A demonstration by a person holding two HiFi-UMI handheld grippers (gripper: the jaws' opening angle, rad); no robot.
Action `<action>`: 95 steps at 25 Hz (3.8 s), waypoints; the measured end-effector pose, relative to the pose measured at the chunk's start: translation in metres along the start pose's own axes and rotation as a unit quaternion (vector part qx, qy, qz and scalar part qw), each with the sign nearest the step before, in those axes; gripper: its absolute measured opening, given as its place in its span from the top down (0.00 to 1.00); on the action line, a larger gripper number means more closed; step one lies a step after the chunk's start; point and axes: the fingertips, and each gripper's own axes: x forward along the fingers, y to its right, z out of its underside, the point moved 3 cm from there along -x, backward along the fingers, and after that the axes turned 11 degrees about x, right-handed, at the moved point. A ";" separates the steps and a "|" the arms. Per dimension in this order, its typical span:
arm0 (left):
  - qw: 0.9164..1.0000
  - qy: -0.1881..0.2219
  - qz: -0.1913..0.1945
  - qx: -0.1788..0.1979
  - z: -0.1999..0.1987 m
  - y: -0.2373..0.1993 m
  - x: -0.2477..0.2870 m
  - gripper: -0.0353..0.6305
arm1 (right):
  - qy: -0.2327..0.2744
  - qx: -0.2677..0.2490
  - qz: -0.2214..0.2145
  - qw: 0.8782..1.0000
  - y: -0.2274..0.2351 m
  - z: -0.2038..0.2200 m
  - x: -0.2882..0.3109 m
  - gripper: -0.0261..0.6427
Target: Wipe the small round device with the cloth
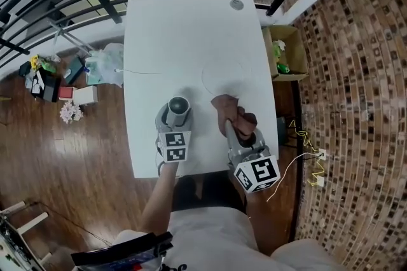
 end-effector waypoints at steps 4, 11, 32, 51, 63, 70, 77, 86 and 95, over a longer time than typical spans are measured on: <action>1.000 -0.011 0.021 -0.004 0.000 -0.002 -0.001 0.44 | 0.003 -0.002 -0.001 1.000 -0.004 -0.004 -0.003 0.92; 0.997 -0.018 0.071 -0.027 -0.008 -0.003 -0.017 0.45 | 0.012 -0.007 -0.004 1.000 -0.016 -0.010 -0.011 0.92; 0.912 0.248 0.280 -0.168 -0.161 -0.031 -0.213 0.45 | 0.027 0.031 -0.305 0.951 -0.166 -0.152 -0.067 0.92; 0.861 0.288 0.413 -0.070 -0.171 -0.008 -0.291 0.45 | -0.179 -0.027 -0.370 0.911 -0.226 -0.144 -0.007 0.92; 0.812 0.301 0.499 -0.027 -0.172 0.009 -0.316 0.44 | -0.433 0.059 -0.476 0.763 -0.249 -0.081 0.034 0.92; 0.824 0.308 0.468 -0.078 -0.168 -0.002 -0.304 0.44 | -0.367 0.075 -0.490 0.787 -0.234 -0.121 0.039 0.92; 0.848 0.328 0.375 -0.179 -0.163 -0.061 -0.280 0.44 | -0.266 -0.011 -0.522 0.810 -0.275 -0.165 -0.038 0.92; 0.835 0.337 0.407 -0.155 -0.186 -0.035 -0.286 0.44 | -0.242 -0.068 -0.472 0.845 -0.260 -0.148 -0.034 0.93; 0.776 0.360 0.506 -0.107 -0.189 0.003 -0.318 0.44 | -0.297 0.049 -0.505 0.809 -0.229 -0.151 -0.007 0.93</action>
